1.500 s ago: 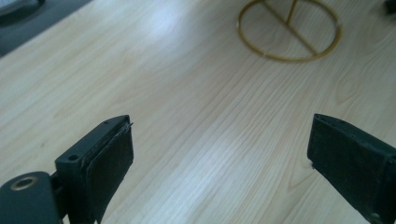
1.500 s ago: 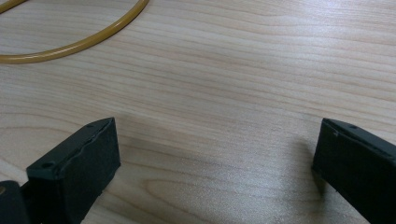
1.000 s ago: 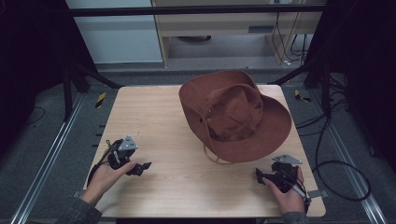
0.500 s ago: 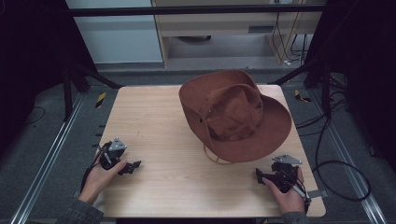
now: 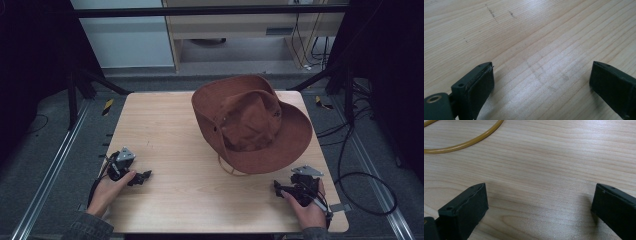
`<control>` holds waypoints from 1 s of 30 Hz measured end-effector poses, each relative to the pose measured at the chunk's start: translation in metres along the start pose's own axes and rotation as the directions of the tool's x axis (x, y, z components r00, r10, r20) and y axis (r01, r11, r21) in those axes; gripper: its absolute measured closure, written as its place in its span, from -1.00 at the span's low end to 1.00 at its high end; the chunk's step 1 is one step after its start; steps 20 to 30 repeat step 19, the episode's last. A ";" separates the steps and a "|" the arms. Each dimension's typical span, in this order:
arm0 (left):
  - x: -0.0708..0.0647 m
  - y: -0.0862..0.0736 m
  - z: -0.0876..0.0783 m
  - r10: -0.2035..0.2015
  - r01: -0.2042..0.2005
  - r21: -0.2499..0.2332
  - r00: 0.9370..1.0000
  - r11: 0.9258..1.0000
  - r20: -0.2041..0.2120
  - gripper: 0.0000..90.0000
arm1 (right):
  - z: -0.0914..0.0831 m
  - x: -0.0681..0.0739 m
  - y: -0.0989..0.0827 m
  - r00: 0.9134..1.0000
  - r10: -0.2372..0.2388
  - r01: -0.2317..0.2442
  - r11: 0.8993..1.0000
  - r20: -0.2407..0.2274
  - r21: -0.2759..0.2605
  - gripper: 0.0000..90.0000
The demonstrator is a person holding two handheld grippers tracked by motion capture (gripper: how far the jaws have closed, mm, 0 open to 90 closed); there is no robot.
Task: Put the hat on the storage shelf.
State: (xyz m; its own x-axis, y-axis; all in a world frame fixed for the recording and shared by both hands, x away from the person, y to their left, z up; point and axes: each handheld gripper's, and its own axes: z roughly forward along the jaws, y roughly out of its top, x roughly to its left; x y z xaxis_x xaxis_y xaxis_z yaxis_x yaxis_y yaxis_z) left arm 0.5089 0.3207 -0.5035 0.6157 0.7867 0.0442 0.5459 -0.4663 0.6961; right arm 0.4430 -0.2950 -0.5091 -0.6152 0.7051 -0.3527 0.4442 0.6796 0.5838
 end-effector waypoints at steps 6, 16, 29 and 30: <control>0.001 -0.002 0.002 -0.013 0.013 -0.010 1.000 1.000 0.011 -0.95 | 0.000 0.000 0.000 1.000 0.000 0.000 1.000 0.000 0.000 -0.99; -0.001 -0.004 0.001 -0.021 0.021 -0.021 1.000 1.000 0.004 -0.98 | 0.000 0.000 0.000 1.000 0.000 0.000 1.000 0.000 0.000 -0.99; -0.001 -0.005 0.001 -0.020 0.020 -0.020 1.000 1.000 0.005 -0.98 | 0.000 0.000 0.000 1.000 0.000 0.000 1.000 0.000 0.000 -0.99; -0.001 -0.005 0.001 -0.020 0.020 -0.020 1.000 1.000 0.005 -0.98 | 0.000 0.000 0.000 1.000 0.000 0.000 1.000 0.000 0.000 -0.99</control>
